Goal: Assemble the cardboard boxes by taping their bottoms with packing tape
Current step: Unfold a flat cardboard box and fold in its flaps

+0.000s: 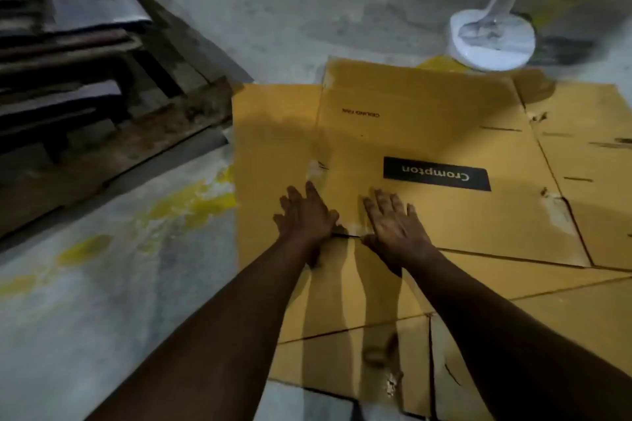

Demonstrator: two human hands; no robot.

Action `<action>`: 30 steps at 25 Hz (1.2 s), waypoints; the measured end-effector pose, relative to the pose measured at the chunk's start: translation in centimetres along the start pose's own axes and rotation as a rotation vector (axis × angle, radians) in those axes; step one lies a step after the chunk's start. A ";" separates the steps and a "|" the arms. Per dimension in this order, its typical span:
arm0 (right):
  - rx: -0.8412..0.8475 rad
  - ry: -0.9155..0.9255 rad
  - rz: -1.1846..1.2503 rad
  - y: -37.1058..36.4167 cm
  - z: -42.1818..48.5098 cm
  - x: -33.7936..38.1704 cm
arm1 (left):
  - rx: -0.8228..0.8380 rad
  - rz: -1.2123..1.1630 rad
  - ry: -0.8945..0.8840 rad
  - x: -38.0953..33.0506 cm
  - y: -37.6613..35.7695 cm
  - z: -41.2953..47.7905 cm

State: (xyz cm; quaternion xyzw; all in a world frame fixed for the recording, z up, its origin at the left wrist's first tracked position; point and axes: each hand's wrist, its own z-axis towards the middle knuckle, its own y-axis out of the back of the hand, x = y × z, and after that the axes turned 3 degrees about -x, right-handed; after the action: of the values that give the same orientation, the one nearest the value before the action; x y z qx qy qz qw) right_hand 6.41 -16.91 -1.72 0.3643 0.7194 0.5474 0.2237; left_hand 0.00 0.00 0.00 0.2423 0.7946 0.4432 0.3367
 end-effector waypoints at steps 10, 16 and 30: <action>-0.110 0.001 -0.001 -2.0 -0.6 -1.5 | -0.140 -0.445 0.247 0.8 -1.4 3.0; -0.164 -0.080 -0.021 0.0 -4.4 -0.8 | -0.030 -0.574 0.334 -1.0 1.6 -0.1; -0.365 0.100 -0.027 14.3 -17.9 9.7 | -0.082 0.499 -0.521 -2.7 14.4 -20.8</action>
State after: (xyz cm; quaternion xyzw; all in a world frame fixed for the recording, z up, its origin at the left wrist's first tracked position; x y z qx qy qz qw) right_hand -8.67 -18.66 18.02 0.2802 0.6235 0.6830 0.2575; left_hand -12.53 -6.05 21.26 0.5199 0.5802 0.4666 0.4187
